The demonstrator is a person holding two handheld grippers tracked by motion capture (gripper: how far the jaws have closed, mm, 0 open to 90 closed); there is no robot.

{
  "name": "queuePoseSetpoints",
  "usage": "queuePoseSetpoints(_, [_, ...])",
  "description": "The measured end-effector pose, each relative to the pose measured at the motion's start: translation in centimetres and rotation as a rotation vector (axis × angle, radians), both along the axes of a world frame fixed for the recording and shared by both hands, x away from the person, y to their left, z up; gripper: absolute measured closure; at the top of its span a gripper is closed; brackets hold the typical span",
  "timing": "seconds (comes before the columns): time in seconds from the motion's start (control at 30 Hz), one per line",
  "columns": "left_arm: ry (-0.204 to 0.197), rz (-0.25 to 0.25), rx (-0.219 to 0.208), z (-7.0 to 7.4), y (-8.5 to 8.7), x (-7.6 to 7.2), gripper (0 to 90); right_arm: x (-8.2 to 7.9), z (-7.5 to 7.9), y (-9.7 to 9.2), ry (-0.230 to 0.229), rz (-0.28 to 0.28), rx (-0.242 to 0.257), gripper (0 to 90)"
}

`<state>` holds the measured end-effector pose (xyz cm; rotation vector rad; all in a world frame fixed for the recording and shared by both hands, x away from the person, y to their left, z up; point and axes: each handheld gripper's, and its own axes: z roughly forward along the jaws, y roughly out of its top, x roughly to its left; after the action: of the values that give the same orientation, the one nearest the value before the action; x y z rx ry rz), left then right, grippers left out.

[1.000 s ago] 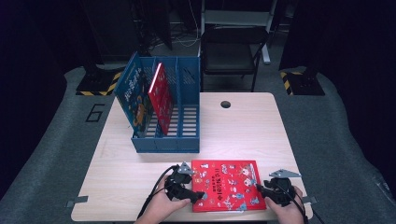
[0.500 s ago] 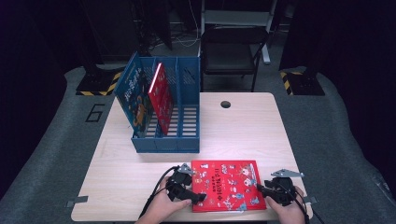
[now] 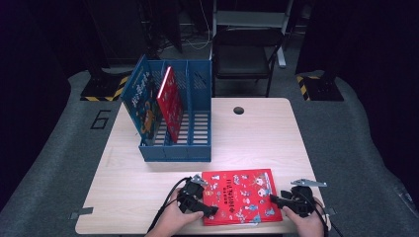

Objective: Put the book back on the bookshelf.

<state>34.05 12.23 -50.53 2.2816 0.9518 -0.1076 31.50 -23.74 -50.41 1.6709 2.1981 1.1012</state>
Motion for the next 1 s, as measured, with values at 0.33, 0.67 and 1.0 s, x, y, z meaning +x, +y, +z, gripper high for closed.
queuePoseSetpoints(0.33, [-0.005, 0.013, 0.005, 0.0, 0.0, 0.0, 17.3, 0.1, -0.3, 1.1, 0.026, 0.049, 0.034, 35.3])
queuePoseSetpoints(0.67, [-0.008, 0.012, 0.001, 0.0, 0.0, -0.1, 19.1, -0.1, 0.3, 0.6, 0.04, 0.035, 0.017, 46.2])
queuePoseSetpoints(1.0, [-0.012, 0.016, 0.002, 0.0, 0.0, -0.1, 19.3, -0.5, 0.8, 0.9, -0.025, 0.021, -0.087, 53.6])
